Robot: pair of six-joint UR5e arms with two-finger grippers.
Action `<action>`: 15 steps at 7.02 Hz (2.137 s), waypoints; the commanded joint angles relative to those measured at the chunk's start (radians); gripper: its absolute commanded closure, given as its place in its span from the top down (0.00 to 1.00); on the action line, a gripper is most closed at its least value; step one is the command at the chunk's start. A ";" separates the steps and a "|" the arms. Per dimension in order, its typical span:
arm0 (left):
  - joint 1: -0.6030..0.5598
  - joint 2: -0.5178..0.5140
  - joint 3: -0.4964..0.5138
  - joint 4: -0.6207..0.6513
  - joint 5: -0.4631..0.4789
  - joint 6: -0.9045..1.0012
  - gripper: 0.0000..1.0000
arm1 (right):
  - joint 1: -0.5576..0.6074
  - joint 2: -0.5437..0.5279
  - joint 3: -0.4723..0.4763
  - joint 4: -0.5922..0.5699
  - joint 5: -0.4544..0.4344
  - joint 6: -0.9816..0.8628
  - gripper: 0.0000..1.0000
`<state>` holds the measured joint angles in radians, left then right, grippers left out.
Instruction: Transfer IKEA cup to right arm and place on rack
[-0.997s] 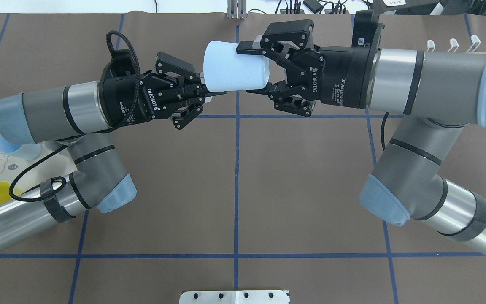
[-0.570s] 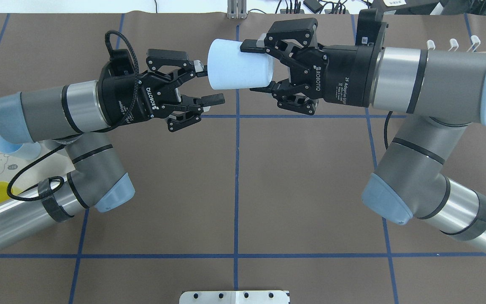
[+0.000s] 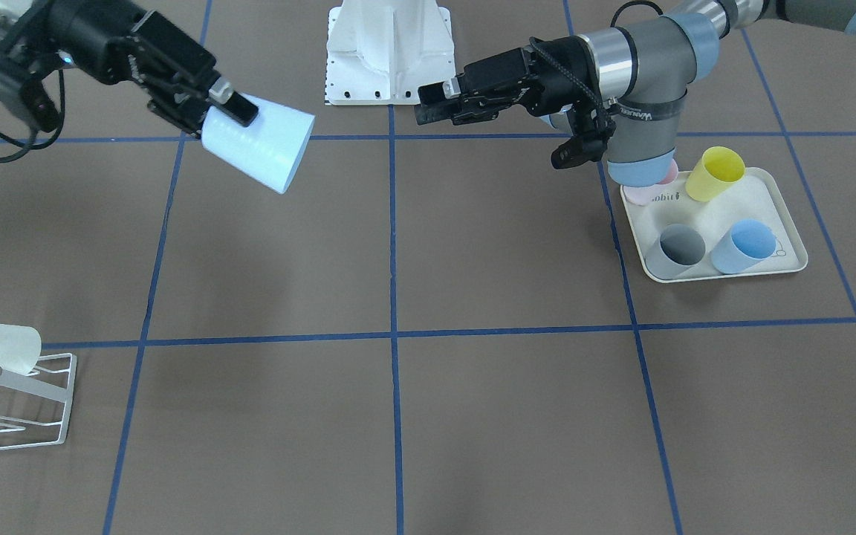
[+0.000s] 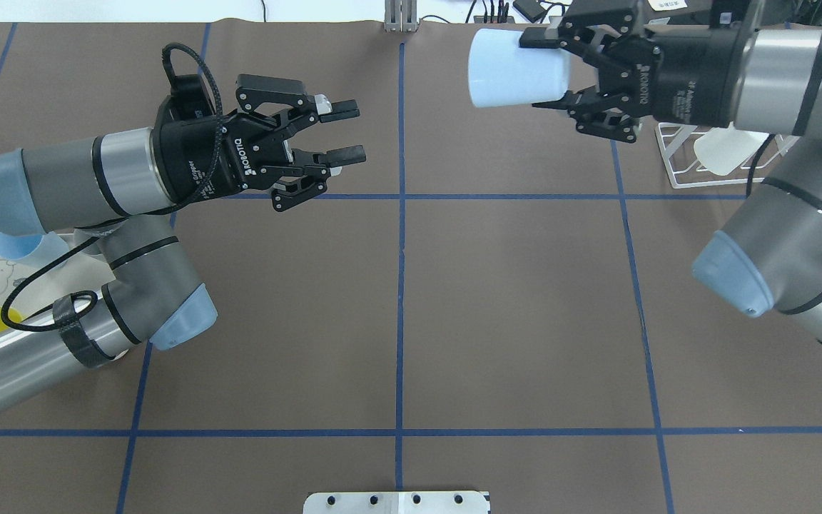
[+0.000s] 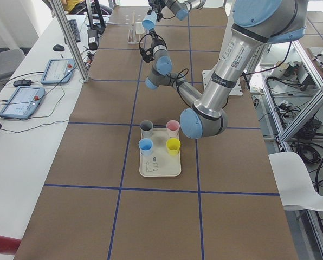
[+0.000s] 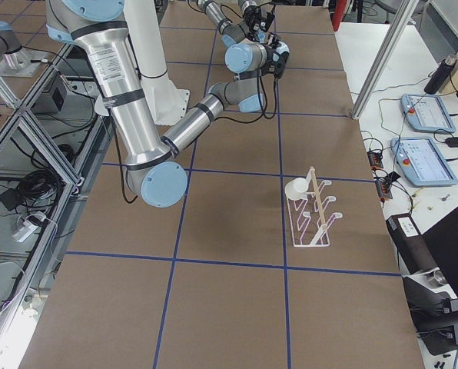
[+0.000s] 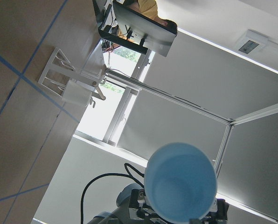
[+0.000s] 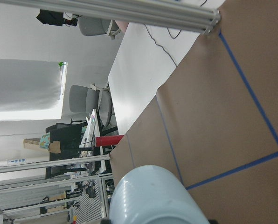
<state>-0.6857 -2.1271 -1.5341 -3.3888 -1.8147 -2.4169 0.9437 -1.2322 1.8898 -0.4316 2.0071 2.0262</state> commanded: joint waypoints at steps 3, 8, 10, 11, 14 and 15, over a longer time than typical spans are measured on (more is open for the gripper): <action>-0.052 0.013 0.048 0.012 -0.005 0.004 0.00 | 0.260 -0.088 -0.094 -0.334 0.065 -0.741 0.00; -0.043 0.015 0.055 0.032 0.000 0.004 0.00 | 0.369 -0.221 -0.092 -0.704 0.114 -1.470 0.00; -0.046 0.015 0.055 0.032 0.000 0.004 0.38 | 0.397 -0.214 -0.098 -0.804 0.173 -1.531 0.00; -0.049 0.015 0.054 0.032 -0.001 0.004 0.99 | 0.397 -0.205 -0.109 -0.837 0.171 -1.543 0.00; -0.044 0.015 0.064 0.032 0.002 0.004 1.00 | 0.394 -0.158 -0.158 -0.915 0.225 -1.576 0.00; -0.044 0.015 0.066 0.032 0.002 0.004 1.00 | 0.394 -0.156 -0.194 -0.915 0.225 -1.630 0.00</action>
<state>-0.7311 -2.1121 -1.4719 -3.3563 -1.8137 -2.4130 1.3390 -1.3922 1.7294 -1.3383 2.2283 0.4452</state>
